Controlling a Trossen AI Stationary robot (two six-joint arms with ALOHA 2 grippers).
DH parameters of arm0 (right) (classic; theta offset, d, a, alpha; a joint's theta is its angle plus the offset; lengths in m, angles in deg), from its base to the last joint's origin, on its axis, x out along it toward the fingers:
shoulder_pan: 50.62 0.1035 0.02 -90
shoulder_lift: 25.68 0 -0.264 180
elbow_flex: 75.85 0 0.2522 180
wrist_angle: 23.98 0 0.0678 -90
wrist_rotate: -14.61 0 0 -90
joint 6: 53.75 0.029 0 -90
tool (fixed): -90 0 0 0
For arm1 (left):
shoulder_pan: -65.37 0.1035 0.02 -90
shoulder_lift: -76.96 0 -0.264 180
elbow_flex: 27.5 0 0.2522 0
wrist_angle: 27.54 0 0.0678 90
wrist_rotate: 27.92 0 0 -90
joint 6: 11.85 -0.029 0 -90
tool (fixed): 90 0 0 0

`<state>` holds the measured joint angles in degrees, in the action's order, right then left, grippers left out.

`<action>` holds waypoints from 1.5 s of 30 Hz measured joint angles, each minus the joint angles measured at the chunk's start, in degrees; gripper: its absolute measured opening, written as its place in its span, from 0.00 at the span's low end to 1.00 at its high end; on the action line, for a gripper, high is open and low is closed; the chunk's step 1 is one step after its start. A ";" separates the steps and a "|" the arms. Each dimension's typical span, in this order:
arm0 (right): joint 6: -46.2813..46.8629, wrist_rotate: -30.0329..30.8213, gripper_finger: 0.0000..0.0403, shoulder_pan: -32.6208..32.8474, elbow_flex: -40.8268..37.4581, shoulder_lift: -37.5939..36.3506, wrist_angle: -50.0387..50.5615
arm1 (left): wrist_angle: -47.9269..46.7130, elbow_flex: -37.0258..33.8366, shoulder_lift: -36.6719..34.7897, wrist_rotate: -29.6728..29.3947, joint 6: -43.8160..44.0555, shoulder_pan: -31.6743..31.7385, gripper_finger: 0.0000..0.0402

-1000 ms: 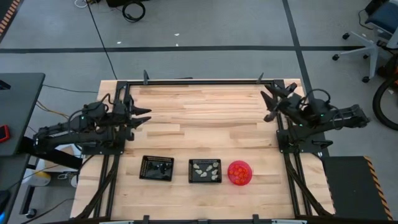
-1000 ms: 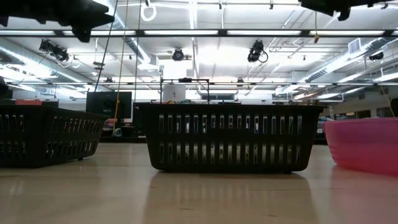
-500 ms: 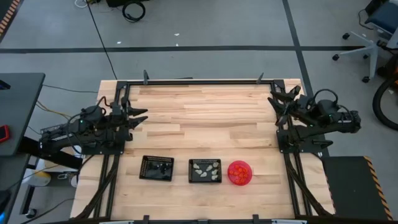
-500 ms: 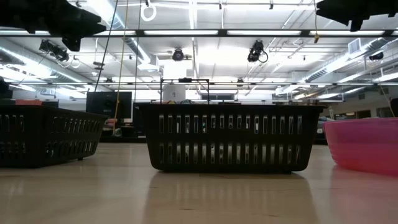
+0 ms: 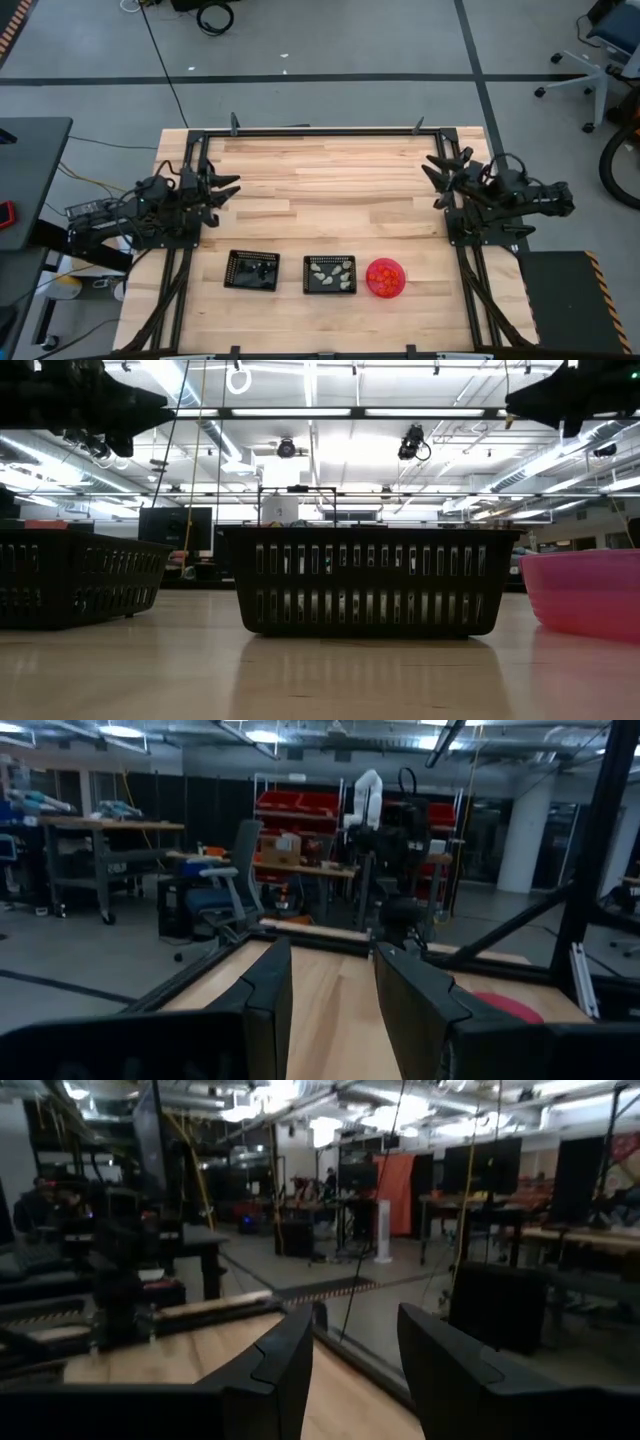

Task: Sort Halloween decoration
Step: Return to Home Position

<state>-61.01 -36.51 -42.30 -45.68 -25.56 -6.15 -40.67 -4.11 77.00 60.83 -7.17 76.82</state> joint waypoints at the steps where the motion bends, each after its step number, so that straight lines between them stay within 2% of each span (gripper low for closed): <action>1: 0.84 0.00 0.37 0.00 0.08 0.02 1.11 | -0.46 0.00 0.06 -0.01 0.00 -0.01 0.29; 8: 6.02 -3.69 0.37 0.00 -0.12 0.00 5.32 | -2.01 -0.09 0.17 -0.03 -0.05 -0.01 0.29; 13: 4.89 -3.40 0.37 0.00 -5.74 0.02 -2.77 | -0.84 -2.70 0.21 -0.03 0.64 -0.01 0.29; 17: 3.11 -1.02 0.37 0.00 -9.80 0.02 -10.50 | 5.37 -6.71 0.21 -0.03 1.29 -0.01 0.29; 19: 2.96 -1.19 0.37 0.00 -10.87 0.02 -12.53 | 7.95 -9.04 0.19 -0.05 1.20 -0.01 0.29; 22: 4.43 -3.35 0.37 -0.02 -12.40 0.02 -13.91 | 7.08 -9.11 0.67 -0.20 0.71 -0.01 0.29; 29: 10.37 -7.40 0.37 -0.02 -14.80 0.02 -13.81 | 7.69 -9.14 0.67 -0.51 -1.03 -0.01 0.29; 37: 15.13 -7.17 0.37 -0.02 -16.07 0.02 -10.54 | 8.15 -9.16 0.69 -0.55 -1.54 -0.01 0.29; 40: 15.85 -6.81 0.37 -0.02 -16.07 0.02 -9.95 | 8.00 -9.16 0.69 -0.54 -4.49 -0.01 0.29; 45: 14.07 -6.95 0.37 -0.02 -16.07 0.02 -8.45 | 6.20 -9.16 0.71 -0.53 -16.47 -0.01 0.29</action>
<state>-46.94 -43.47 -42.33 -61.75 -25.54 -14.60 -34.47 -13.26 77.71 60.30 -23.65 76.81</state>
